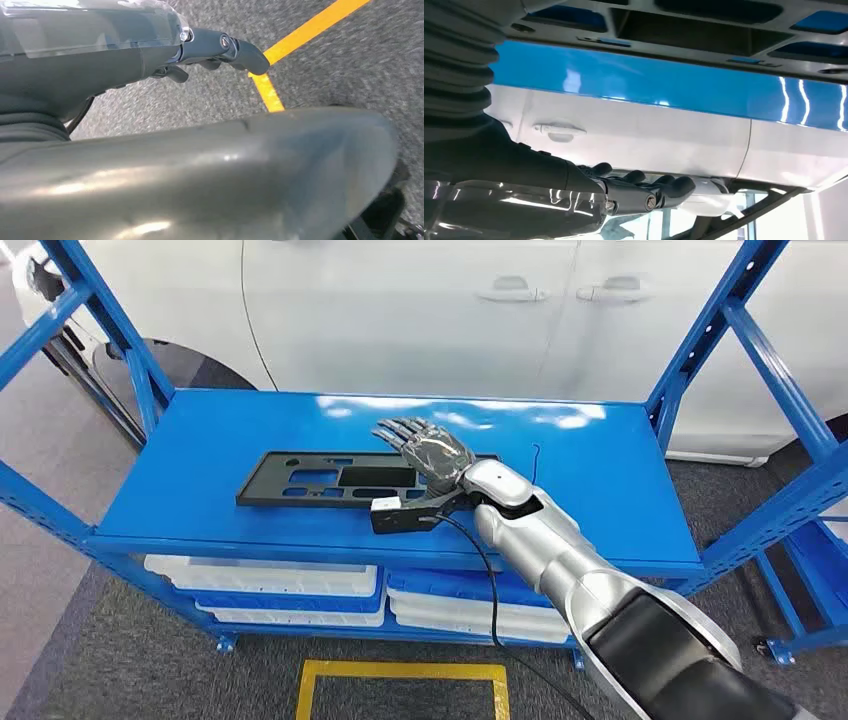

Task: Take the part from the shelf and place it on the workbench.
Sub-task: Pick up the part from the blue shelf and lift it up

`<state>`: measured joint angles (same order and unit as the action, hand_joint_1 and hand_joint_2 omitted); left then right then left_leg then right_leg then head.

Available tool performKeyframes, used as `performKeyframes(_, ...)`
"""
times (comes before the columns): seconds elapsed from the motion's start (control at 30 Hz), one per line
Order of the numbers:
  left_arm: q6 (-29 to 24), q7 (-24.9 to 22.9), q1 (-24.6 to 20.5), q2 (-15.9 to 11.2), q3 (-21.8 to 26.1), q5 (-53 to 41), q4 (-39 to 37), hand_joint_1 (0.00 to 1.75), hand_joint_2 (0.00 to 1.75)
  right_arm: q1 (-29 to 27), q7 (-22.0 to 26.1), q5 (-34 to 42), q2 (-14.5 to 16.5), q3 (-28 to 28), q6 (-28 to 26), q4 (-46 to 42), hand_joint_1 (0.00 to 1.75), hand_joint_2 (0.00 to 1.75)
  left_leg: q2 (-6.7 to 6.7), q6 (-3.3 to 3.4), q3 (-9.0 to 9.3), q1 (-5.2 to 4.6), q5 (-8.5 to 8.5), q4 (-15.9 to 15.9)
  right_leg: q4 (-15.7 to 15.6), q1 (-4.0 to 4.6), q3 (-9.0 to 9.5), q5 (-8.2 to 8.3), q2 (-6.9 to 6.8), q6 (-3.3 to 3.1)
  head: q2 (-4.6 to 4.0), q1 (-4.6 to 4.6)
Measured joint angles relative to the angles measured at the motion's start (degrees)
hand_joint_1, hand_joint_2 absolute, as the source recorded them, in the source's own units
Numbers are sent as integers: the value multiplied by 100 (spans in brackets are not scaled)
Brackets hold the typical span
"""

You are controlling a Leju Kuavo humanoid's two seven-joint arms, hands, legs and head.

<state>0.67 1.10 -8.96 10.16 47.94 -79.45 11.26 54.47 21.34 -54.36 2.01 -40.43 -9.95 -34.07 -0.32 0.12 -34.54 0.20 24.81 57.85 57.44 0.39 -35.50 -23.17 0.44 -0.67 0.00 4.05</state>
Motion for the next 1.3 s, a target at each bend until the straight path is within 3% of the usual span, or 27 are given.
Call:
performKeyframes(0.13,-15,0,17,-5,1,7,-1,0,0,34,-132,-389,-12,-125,-179,-40,0,175,0,87,24,33,-94,-39,111,-8,-34,-105,-7,96,0,-1)
performKeyframes(0.2,-22,1,16,-4,1,16,-1,0,0,64,-210,-601,-32,-237,-232,-114,0,175,7,127,34,49,-106,-59,663,-38,-280,-432,-11,163,0,-1)
performKeyframes(0.27,-26,1,21,-5,1,22,0,0,0,52,-233,-703,-56,-339,-238,-193,0,175,10,142,32,46,-98,-56,1477,-68,-669,-779,-14,213,0,-1)
performKeyframes(0.3,-27,1,25,-6,1,24,0,0,0,37,-233,-722,-68,-376,-236,-226,0,175,8,143,33,46,-93,-52,1703,-81,-787,-822,-15,227,0,-1)
performKeyframes(0.33,-27,1,28,-7,1,24,0,0,0,27,-233,-732,-77,-404,-236,-251,0,175,4,140,34,46,-85,-44,1698,-94,-795,-749,-15,233,0,-1)
performKeyframes(0.37,-27,1,28,-7,1,24,0,0,0,26,-233,-736,-84,-421,-235,-276,0,175,-1,131,39,46,-72,-32,1445,-103,-681,-574,-16,231,0,-1)
performKeyframes(0.4,-27,1,29,-7,1,24,0,0,0,33,-233,-742,-90,-438,-232,-309,0,175,-5,116,45,46,-54,-16,1035,-111,-486,-353,-18,221,0,-1)
performKeyframes(0.47,-27,1,28,-7,1,25,-1,0,0,58,-232,-794,-103,-479,-191,-386,0,175,-8,69,45,28,-16,18,312,-96,-136,-91,-20,183,0,-1)
performKeyframes(0.5,-27,1,27,-7,1,26,-1,0,0,67,-224,-838,-112,-517,-141,-428,0,175,-7,42,43,22,-3,25,140,-81,-56,-61,-18,156,0,0)
performKeyframes(0.63,-27,3,26,-10,1,32,0,0,0,77,-133,-902,-184,-694,266,-624,0,175,-3,-73,31,26,70,73,52,-84,-17,-65,-14,26,0,-1)
performKeyframes(0.7,-30,4,28,-13,1,48,0,0,0,104,-89,-873,-219,-810,534,-779,0,175,0,-111,-178,36,354,553,13,-102,16,-56,-17,-33,0,0)
performKeyframes(0.77,-34,5,36,-13,1,64,0,0,0,124,-63,-787,-262,-950,823,-912,0,175,1,-136,-568,44,712,1378,13,-88,26,-66,-17,-62,0,1)
performKeyframes(0.8,-37,5,44,-14,1,72,0,0,0,125,-43,-701,-290,-1010,974,-971,0,175,1,-141,-707,46,777,1646,16,-81,30,-70,-16,-67,0,0)
performKeyframes(0.83,-39,5,53,-16,1,75,0,0,0,124,-20,-603,-320,-1059,1105,-1026,0,175,1,-139,-755,45,738,1717,20,-76,33,-75,-15,-69,0,1)
performKeyframes(0.87,-42,5,60,-20,1,78,0,0,0,125,7,-491,-351,-1096,1223,-1085,0,175,1,-128,-681,45,590,1542,25,-72,41,-80,-12,-67,0,1)
performKeyframes(0.93,-48,7,65,-27,1,89,0,0,0,147,81,-207,-425,-1148,1448,-1229,0,175,1,-84,-311,41,191,758,43,-64,56,-98,-6,-47,0,0)
performKeyframes(1.0,-50,10,63,-32,1,99,0,0,0,182,204,173,-512,-1167,1695,-1382,0,175,-4,-37,-18,23,-5,150,68,-42,50,-114,2,-2,0,-1)
performKeyframes(1.1,-51,14,81,-37,3,108,0,0,0,201,380,796,-650,-1158,2027,-1599,0,175,-11,35,29,21,-23,32,70,-38,39,-115,5,87,0,0)
performKeyframes(1.17,-51,21,85,-38,3,120,0,0,0,221,419,1076,-735,-1132,2139,-1740,0,175,-5,103,43,41,-55,-12,236,-51,-29,-247,0,147,0,-1)
performKeyframes(1.27,-57,34,87,-38,5,137,0,0,0,254,411,1212,-839,-1121,2215,-1877,0,175,5,147,43,45,-70,-29,1262,-80,-493,-775,-10,215,0,-1)
performKeyframes(1.3,-61,38,89,-38,7,140,0,0,0,252,402,1219,-867,-1128,2237,-1904,0,175,5,148,41,45,-69,-27,1586,-91,-644,-882,-11,231,0,-1)
